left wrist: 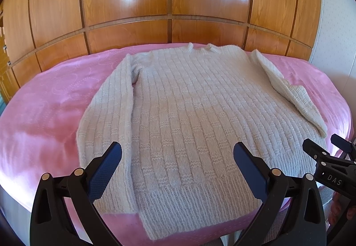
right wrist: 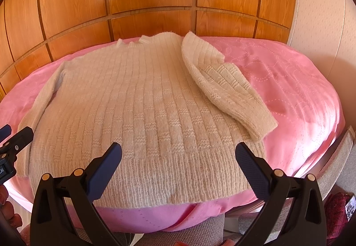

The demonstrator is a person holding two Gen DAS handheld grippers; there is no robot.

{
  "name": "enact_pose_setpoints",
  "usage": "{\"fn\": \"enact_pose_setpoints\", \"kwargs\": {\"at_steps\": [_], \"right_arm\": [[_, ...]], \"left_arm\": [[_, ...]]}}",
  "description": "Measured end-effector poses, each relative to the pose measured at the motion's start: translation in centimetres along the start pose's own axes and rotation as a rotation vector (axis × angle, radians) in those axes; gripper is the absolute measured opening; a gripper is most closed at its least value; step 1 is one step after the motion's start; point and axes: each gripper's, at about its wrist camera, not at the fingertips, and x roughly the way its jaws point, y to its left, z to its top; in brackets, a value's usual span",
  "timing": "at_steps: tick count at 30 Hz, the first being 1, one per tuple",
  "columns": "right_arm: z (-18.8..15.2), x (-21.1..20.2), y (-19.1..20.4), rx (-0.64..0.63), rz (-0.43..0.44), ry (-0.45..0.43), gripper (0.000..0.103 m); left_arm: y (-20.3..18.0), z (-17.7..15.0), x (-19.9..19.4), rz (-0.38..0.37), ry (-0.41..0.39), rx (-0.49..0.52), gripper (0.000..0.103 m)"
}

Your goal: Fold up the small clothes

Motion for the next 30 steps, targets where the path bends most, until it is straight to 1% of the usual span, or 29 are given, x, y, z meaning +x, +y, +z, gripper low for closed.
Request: {"fn": "enact_pose_setpoints", "kwargs": {"at_steps": [19, 25, 30], "right_arm": [[-0.1, -0.1, 0.1, -0.004, 0.001, -0.005, 0.101], [0.0, -0.1, 0.2, -0.005, 0.001, -0.004, 0.101], [0.1, -0.1, 0.3, -0.009, 0.0, -0.007, 0.101]], "left_arm": [[0.1, -0.3, 0.1, -0.001, 0.01, -0.005, 0.099], [0.2, -0.2, 0.7, -0.032, 0.029, -0.008, 0.099], [0.1, -0.3, 1.0, -0.041, 0.045, -0.013, 0.099]]}}
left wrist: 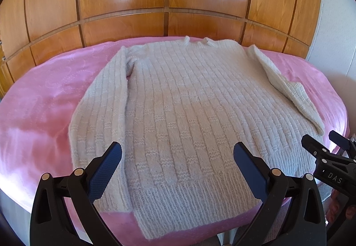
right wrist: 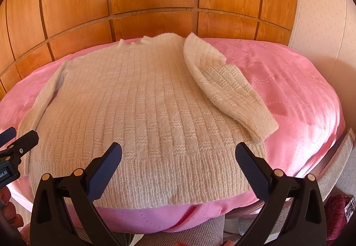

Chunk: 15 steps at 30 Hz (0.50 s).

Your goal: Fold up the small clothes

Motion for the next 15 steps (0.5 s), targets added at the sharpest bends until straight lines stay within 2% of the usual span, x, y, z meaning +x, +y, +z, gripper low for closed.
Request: {"fn": "enact_pose_setpoints", "kwargs": {"at_steps": [7, 11, 15], "right_arm": [[1.4, 0.3, 0.5, -0.024, 0.009, -0.053, 0.101], [2.0, 1.1, 1.1, -0.047, 0.013, -0.074, 0.101], [2.2, 2.8, 2.1, -0.1, -0.006, -0.067, 0.101]], "left_arm": [[1.3, 0.4, 1.2, -0.033, 0.044, -0.037, 0.099], [3.5, 0.3, 2.1, -0.081, 0.066, -0.121, 0.099], [6.3, 0.3, 2.4, -0.068, 0.041, -0.199, 0.099]]}}
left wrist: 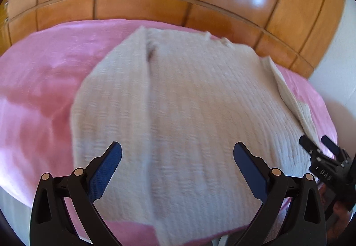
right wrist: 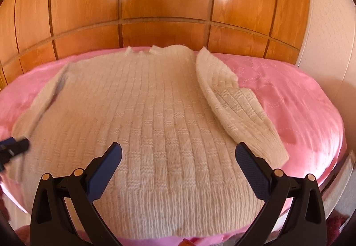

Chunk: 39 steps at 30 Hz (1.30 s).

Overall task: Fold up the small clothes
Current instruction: 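Grasp the sleeve cuff with the left gripper and lift it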

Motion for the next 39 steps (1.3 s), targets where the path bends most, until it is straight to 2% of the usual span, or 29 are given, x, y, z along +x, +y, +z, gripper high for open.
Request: {"fn": "enact_pose_setpoints", "kwargs": {"at_steps": [3, 9, 11, 12, 15, 16, 17, 19, 22, 24, 26, 30, 32, 34, 36, 38, 39], "right_arm": [[0.2, 1.6, 0.7, -0.037, -0.015, 0.003, 0.101], [2.5, 5.1, 1.6, -0.077, -0.055, -0.015, 0.101], [3.8, 6.5, 1.9, -0.089, -0.086, -0.036, 0.101], [4.3, 7.2, 1.9, -0.092, -0.099, -0.041, 0.101], [5.5, 9.7, 2.0, -0.089, -0.115, -0.023, 0.101], [5.7, 10.4, 2.0, -0.087, -0.121, -0.012, 0.101], [5.8, 11.2, 1.9, -0.079, -0.127, 0.0, 0.101], [5.5, 12.6, 1.7, -0.07, -0.139, 0.041, 0.101], [5.0, 13.7, 1.6, -0.058, -0.137, 0.074, 0.101], [4.9, 13.6, 1.7, -0.064, -0.148, 0.067, 0.101], [4.8, 13.6, 1.8, -0.068, -0.154, 0.067, 0.101], [4.7, 13.7, 1.7, -0.056, -0.151, 0.069, 0.101], [4.6, 13.6, 1.7, -0.053, -0.151, 0.069, 0.101], [4.6, 13.6, 1.7, -0.053, -0.151, 0.069, 0.101], [4.6, 13.6, 1.7, -0.053, -0.15, 0.068, 0.101], [4.6, 13.6, 1.7, -0.053, -0.15, 0.069, 0.101], [4.6, 13.6, 1.7, -0.053, -0.15, 0.069, 0.101]], "left_arm": [[1.1, 0.2, 0.2, 0.091, -0.016, 0.049, 0.099], [3.2, -0.5, 1.9, 0.234, 0.008, 0.144, 0.098], [4.1, -0.9, 2.5, 0.231, 0.033, 0.141, 0.086], [4.4, -1.0, 2.7, 0.209, 0.042, 0.13, 0.084], [4.8, -1.1, 2.4, 0.189, 0.024, 0.135, 0.069], [4.6, -1.2, 2.3, 0.186, 0.023, 0.15, 0.059], [4.4, -1.2, 2.3, 0.177, 0.023, 0.165, 0.044], [4.0, -1.2, 2.2, 0.177, 0.034, 0.213, 0.031], [3.9, -0.8, 1.9, 0.155, 0.044, 0.246, 0.024], [4.6, 0.2, 1.1, 0.136, 0.04, 0.248, 0.023], [5.8, 1.4, 0.3, 0.151, 0.012, 0.236, 0.023], [10.4, 4.6, -1.2, 0.158, -0.026, 0.108, 0.022], [14.1, 6.4, -1.7, 0.145, -0.029, -0.03, 0.023], [18.6, 8.1, -1.9, 0.1, -0.037, -0.209, 0.022], [22.3, 9.2, -1.5, 0.075, -0.04, -0.335, 0.022], [25.4, 10.2, -0.6, 0.139, -0.048, -0.383, 0.024], [26.8, 10.7, 0.1, 0.225, -0.052, -0.381, 0.027]]}}
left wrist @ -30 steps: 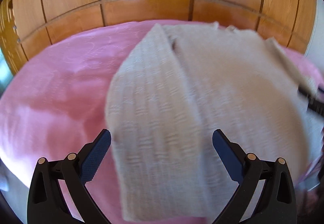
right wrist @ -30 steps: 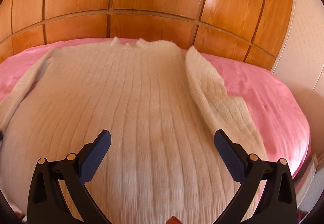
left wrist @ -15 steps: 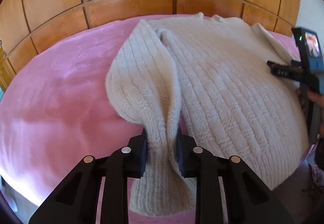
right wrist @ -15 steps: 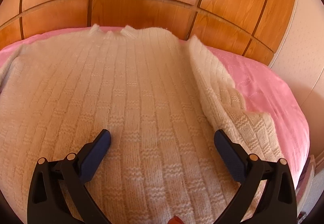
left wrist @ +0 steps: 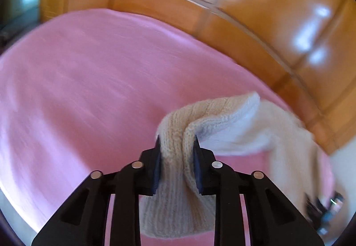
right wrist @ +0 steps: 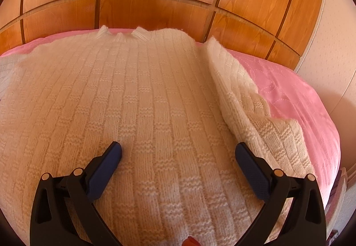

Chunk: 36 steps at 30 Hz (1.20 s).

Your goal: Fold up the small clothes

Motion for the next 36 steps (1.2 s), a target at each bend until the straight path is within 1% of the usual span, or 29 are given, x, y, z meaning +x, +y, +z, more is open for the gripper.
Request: {"fn": "enact_pose_setpoints", "kwargs": {"at_steps": [1, 2, 3, 4, 5, 6, 7, 9, 10, 11, 12, 14, 17, 19, 20, 21, 22, 23, 24, 25, 26, 27, 29, 31, 32, 34, 35, 36], "right_arm": [[0.0, 0.0, 0.0, 0.0, 0.0, 0.0, 0.101], [0.0, 0.0, 0.0, 0.0, 0.0, -0.001, 0.101], [0.0, 0.0, 0.0, 0.001, 0.0, -0.001, 0.101], [0.0, 0.0, -0.1, 0.002, 0.001, -0.001, 0.101], [-0.1, 0.0, 0.0, 0.003, 0.002, -0.002, 0.101], [-0.1, 0.0, 0.0, 0.004, 0.002, -0.002, 0.101], [-0.1, 0.0, 0.0, 0.004, 0.001, -0.002, 0.101], [-0.1, 0.0, 0.0, 0.003, 0.0, -0.003, 0.101], [-0.1, 0.0, -0.1, 0.002, -0.001, -0.003, 0.101], [-0.1, 0.0, 0.0, 0.0, -0.005, -0.004, 0.101], [-0.2, -0.1, 0.0, -0.002, -0.008, -0.004, 0.101], [-0.2, 0.0, 0.1, -0.003, -0.009, 0.001, 0.101], [-0.1, 0.3, -0.2, 0.012, 0.015, 0.022, 0.101], [0.0, 0.6, -0.7, 0.038, 0.05, 0.039, 0.101], [-0.1, 0.8, -1.1, 0.065, 0.081, 0.053, 0.101], [-0.1, 0.9, -1.4, 0.083, 0.104, 0.063, 0.101], [-0.1, 1.1, -1.8, 0.101, 0.126, 0.071, 0.101], [-0.1, 1.2, -2.1, 0.117, 0.148, 0.078, 0.101], [-0.1, 1.2, -2.2, 0.122, 0.158, 0.078, 0.101], [0.0, 1.0, -2.2, 0.113, 0.166, 0.078, 0.101], [0.0, 0.6, -2.3, 0.1, 0.181, 0.075, 0.101], [0.0, -0.2, -2.7, 0.094, 0.202, 0.048, 0.101], [-0.5, -2.5, -3.8, 0.1, 0.194, -0.04, 0.101], [-1.1, -4.6, -5.0, 0.086, 0.154, -0.121, 0.101], [-1.6, -5.5, -5.6, 0.061, 0.107, -0.148, 0.101], [-2.2, -5.9, -6.5, 0.031, 0.048, -0.148, 0.1], [-2.7, -5.7, -7.3, 0.021, 0.027, -0.126, 0.095], [-3.0, -5.5, -7.9, 0.022, 0.004, -0.112, 0.092]], "left_arm": [[0.4, 0.4, 0.5, 0.066, -0.014, 0.009, 0.04], [1.0, 0.9, 1.1, 0.166, -0.043, 0.023, 0.057], [1.3, 1.1, 1.4, 0.253, -0.071, 0.021, 0.065], [1.4, 1.1, 1.4, 0.304, -0.094, 0.011, 0.068], [1.3, 1.0, 1.2, 0.332, -0.12, -0.005, 0.068], [1.0, 0.8, 0.9, 0.34, -0.137, -0.027, 0.068], [0.5, 0.5, 0.7, 0.322, -0.142, -0.045, 0.068], [-1.6, -0.5, 0.5, 0.264, -0.137, -0.03, 0.075], [-3.9, -1.7, 0.2, 0.209, -0.14, 0.0, 0.076], [-5.2, -2.2, 0.3, 0.18, -0.139, 0.018, 0.077], [-7.8, -3.4, 0.2, 0.129, -0.133, 0.059, 0.076], [-11.6, -5.4, 0.3, 0.05, -0.117, 0.114, 0.076], [-18.0, -8.7, 0.9, -0.089, -0.063, 0.198, 0.077], [-22.1, -11.0, 1.9, -0.154, 0.004, 0.242, 0.077], [-23.6, -11.9, 2.3, -0.184, 0.031, 0.254, 0.077], [-24.9, -12.9, 2.7, -0.221, 0.052, 0.271, 0.077], [-26.5, -14.2, 3.0, -0.253, 0.063, 0.311, 0.077], [-27.4, -15.1, 3.4, -0.251, 0.062, 0.347, 0.077], [-28.3, -16.2, 3.6, -0.227, 0.058, 0.388, 0.079], [-29.3, -17.2, 4.2, -0.186, 0.049, 0.439, 0.085], [-30.1, -17.9, 4.6, -0.156, 0.047, 0.486, 0.087], [-30.5, -18.0, 4.9, -0.136, 0.05, 0.512, 0.088], [-30.5, -17.9, 5.3, -0.144, 0.053, 0.508, 0.09], [-29.4, -17.3, 5.5, -0.171, 0.05, 0.488, 0.091], [-29.0, -17.0, 5.6, -0.185, 0.05, 0.479, 0.092], [-27.9, -17.0, 5.0, -0.214, 0.053, 0.462, 0.093], [-27.8, -17.2, 4.7, -0.22, 0.053, 0.458, 0.093], [-27.6, -17.5, 4.4, -0.223, 0.053, 0.457, 0.094]]}}
